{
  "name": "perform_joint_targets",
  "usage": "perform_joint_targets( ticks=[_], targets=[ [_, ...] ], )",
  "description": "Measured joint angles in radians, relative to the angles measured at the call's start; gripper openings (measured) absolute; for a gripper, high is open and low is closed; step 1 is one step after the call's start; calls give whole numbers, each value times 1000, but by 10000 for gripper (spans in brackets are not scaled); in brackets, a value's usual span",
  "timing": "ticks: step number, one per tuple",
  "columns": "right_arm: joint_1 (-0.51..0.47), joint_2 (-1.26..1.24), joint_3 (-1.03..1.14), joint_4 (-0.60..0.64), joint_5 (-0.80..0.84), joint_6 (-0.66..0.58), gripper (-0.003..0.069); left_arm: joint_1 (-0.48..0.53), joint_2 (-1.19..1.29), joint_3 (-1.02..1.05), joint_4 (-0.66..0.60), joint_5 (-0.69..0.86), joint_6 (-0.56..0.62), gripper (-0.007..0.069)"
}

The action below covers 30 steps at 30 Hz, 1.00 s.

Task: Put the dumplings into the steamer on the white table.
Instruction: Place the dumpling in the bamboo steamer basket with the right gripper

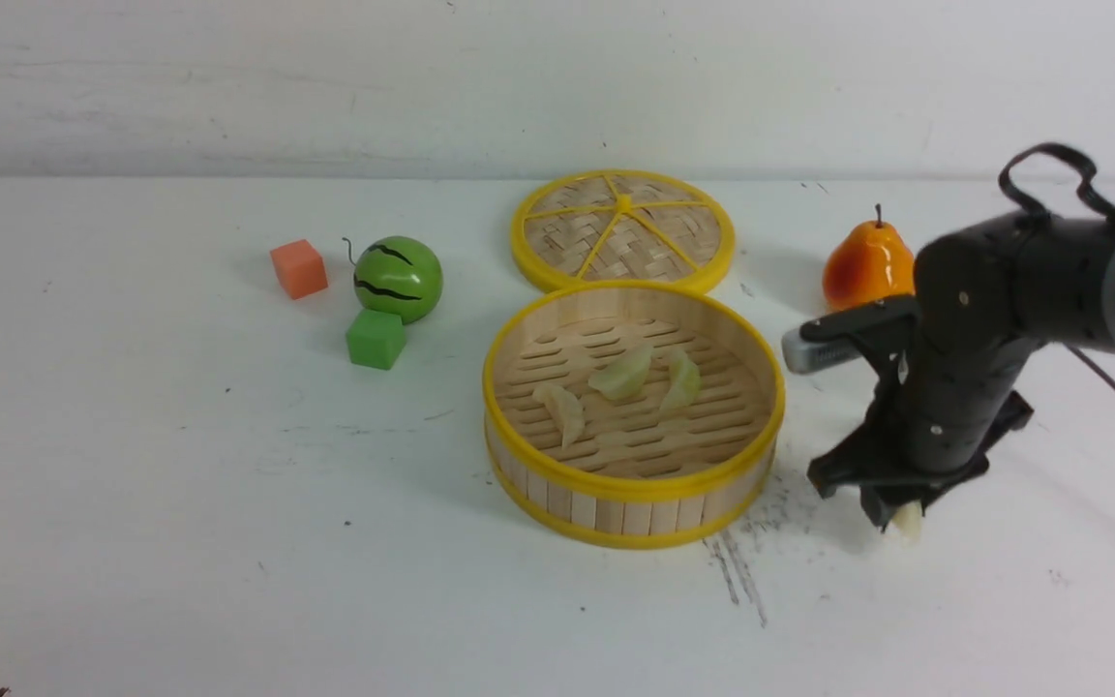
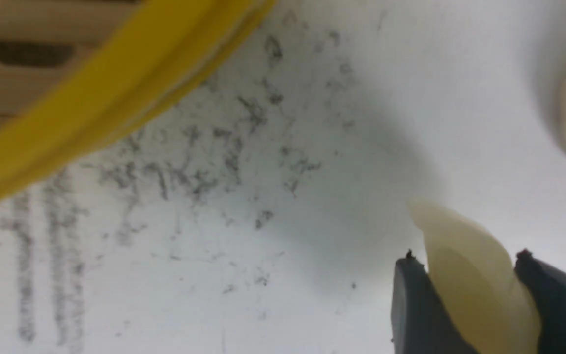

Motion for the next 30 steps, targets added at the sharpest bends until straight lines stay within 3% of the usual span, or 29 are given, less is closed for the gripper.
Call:
perform_joint_targets(
  ticks=[6,12,22,30],
  targets=[
    [120,-63,-199,40,42,0,244,0,0,0,0,-8,0,7],
    [261,62,-316,68,-19,1,244,0,0,0,0,-10,0,12],
    [280,227,-329,57,-58,80,246,0,0,0,0,2,0,17],
    [279,154,-372,21,36,96,519,0,0,0,0,23,0,22]
  ],
)
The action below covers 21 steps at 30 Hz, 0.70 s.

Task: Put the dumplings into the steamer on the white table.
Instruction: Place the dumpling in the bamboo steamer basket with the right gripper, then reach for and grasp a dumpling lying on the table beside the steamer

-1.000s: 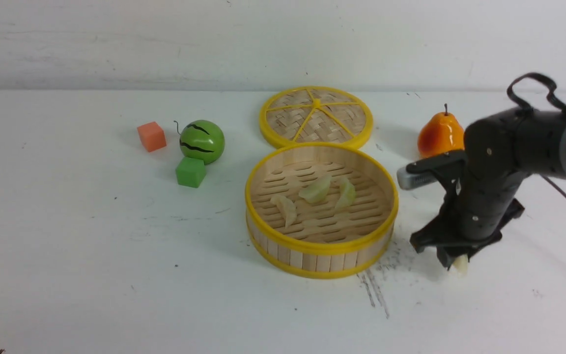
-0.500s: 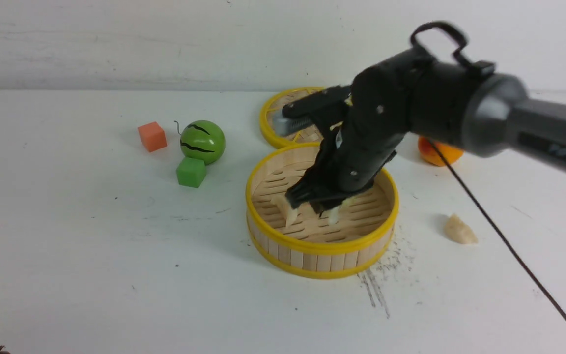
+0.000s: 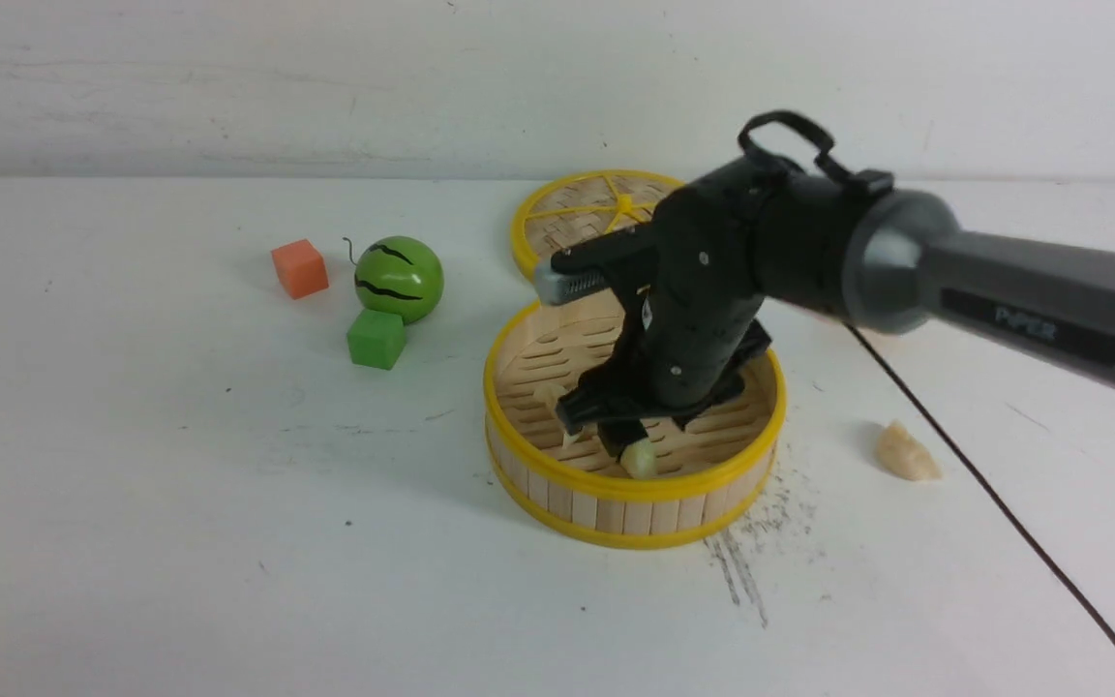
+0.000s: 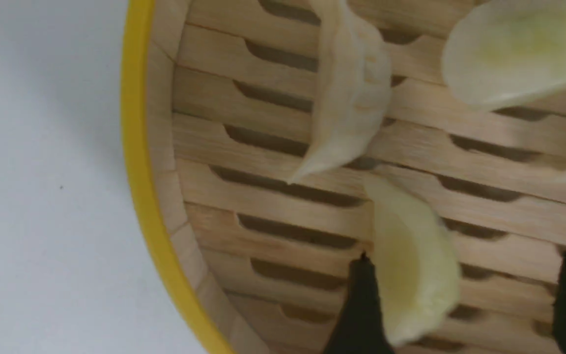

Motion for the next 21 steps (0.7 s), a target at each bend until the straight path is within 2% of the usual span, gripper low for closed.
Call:
perform_joint_targets(
  ticks=[3,6,9,13,21],
  targets=[
    [-15,-100,-9,-63,66,-5,582,0,0,0,0,18,0,24],
    [-69,-170,-15,-89,122,-10,588,0,0,0,0,23,0,25],
    [-179,-192,-14,-88,178,-48,561,0,0,0,0,23,0,28],
    [-297,-173,37,-33,169,-114,519,0,0,0,1,23,0,28],
    [-420,-66,161,64,64,-227,493,0,0,0,12,17,0,34]
  ],
)
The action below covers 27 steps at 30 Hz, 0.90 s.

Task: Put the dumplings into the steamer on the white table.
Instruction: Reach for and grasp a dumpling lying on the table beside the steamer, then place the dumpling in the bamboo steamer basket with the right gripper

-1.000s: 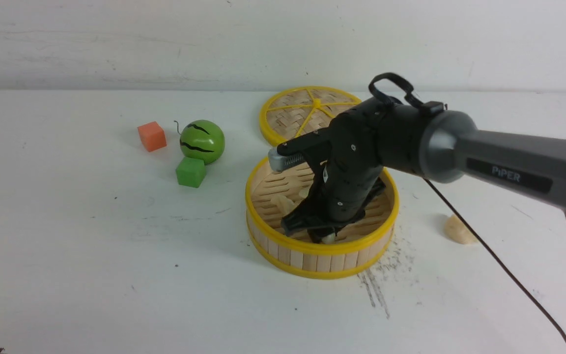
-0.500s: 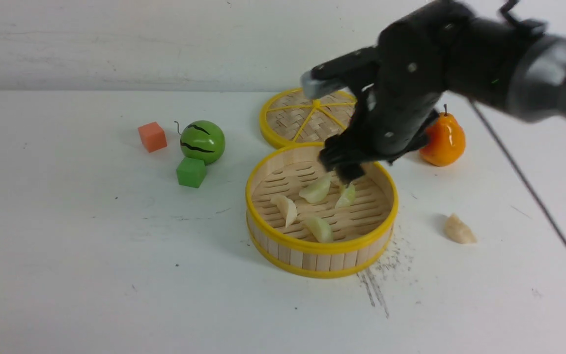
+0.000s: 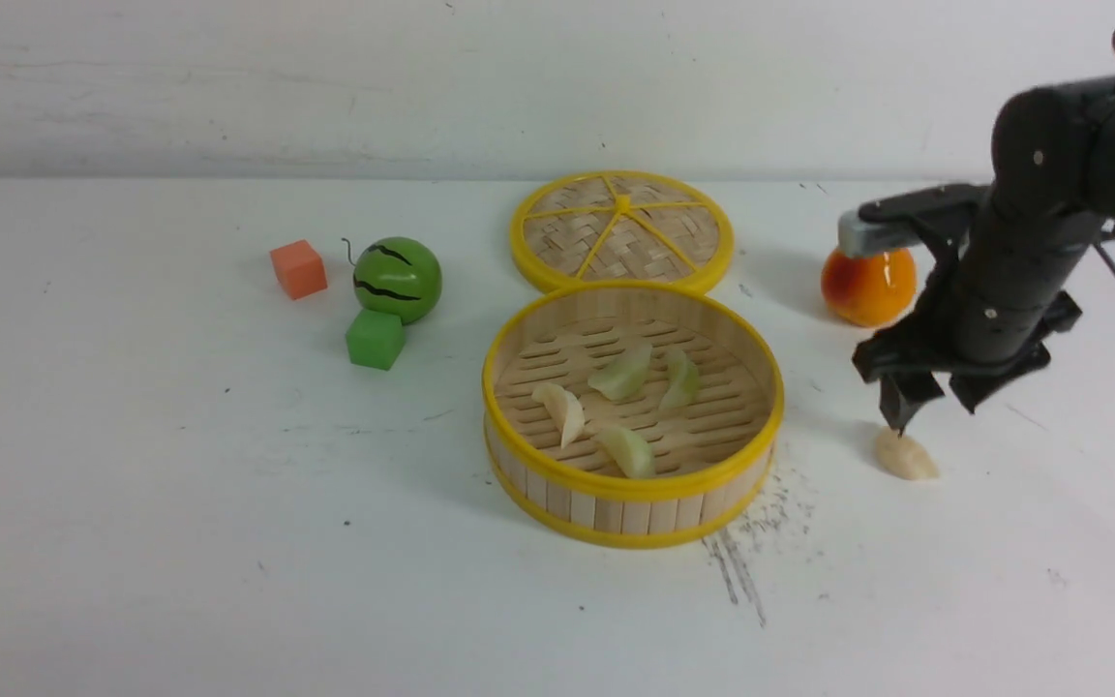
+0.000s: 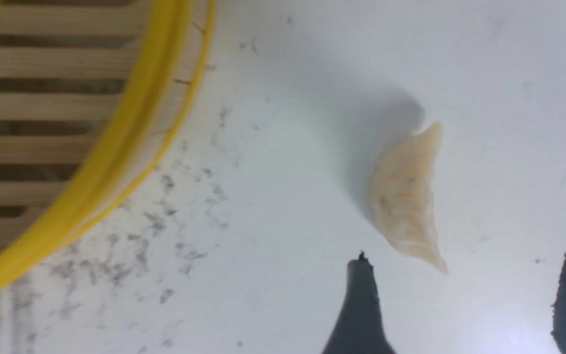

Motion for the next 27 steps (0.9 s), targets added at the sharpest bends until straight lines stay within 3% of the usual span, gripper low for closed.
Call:
perform_joint_targets(
  ticks=[9,12,15,23,27],
  targets=[
    [-9,115,7,30,-96,-44,484,0,0,0,4,-22,0,37],
    [-9,118,7,35,-103,-48,384,0,0,0,4,-28,0,39],
    [-9,118,7,32,-101,-48,204,0,0,0,4,-29,0,40],
    [23,92,-90,41,46,-49,197,0,0,0,4,-35,0,49],
    [140,28,-213,86,84,-49,197,0,0,0,16,-42,0,55]
  ],
)
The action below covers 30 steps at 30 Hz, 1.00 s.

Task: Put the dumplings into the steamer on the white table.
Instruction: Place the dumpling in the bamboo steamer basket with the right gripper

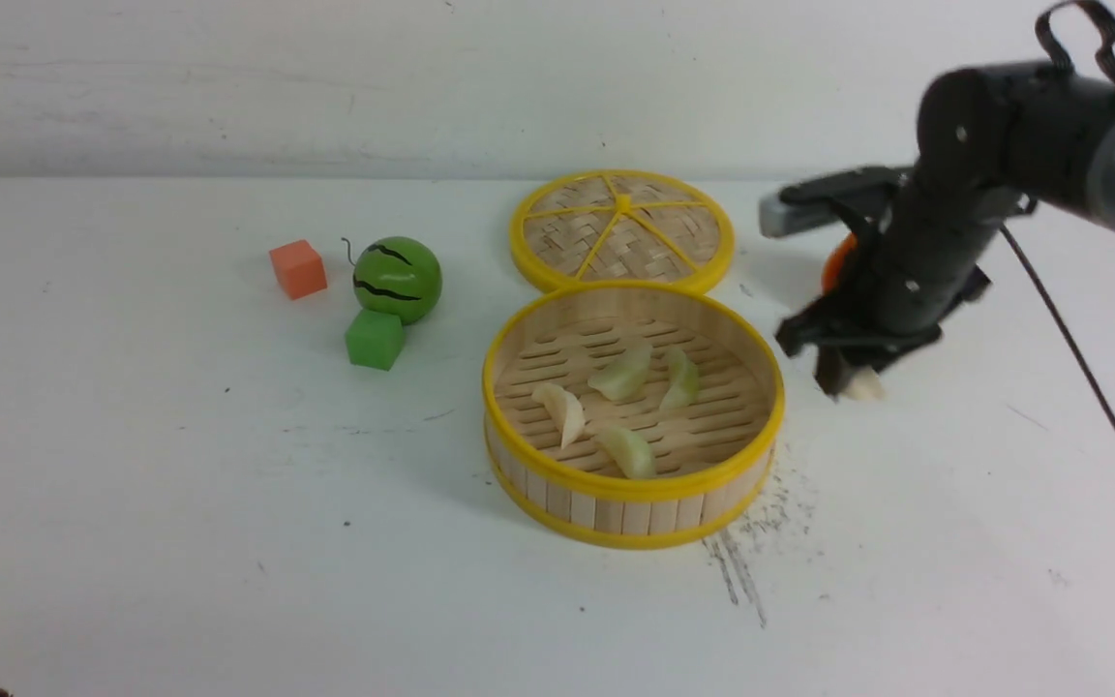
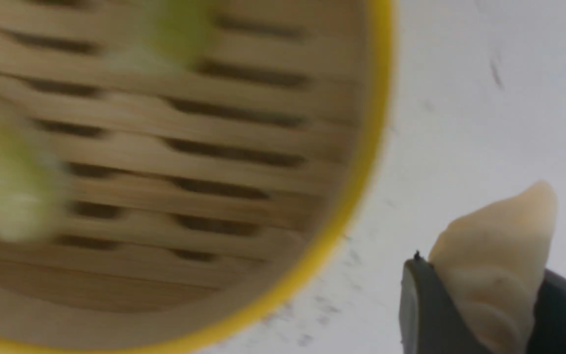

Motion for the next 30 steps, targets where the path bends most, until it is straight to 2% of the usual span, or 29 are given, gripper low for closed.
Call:
perform_joint_targets(
  ticks=[4,7,16,18,24,27,30],
  targets=[
    [98,1,-45,26,-48,4,197,0,0,0,11,-1,0,58],
    [135,50,-48,27,-67,30,197,0,0,0,19,13,0,60],
    [142,158,-47,20,-73,101,202,0,-15,46,37,55,-12,67],
    [142,162,-47,20,-66,103,227,0,-35,79,37,53,-35,69],
    [142,160,-49,20,-43,105,390,0,-189,211,38,11,-132,70],
    [142,112,-48,20,-26,105,420,0,-277,218,47,-4,-153,72],
    [142,7,-48,34,-14,93,411,0,-372,218,54,-8,-158,75]
  ],
)
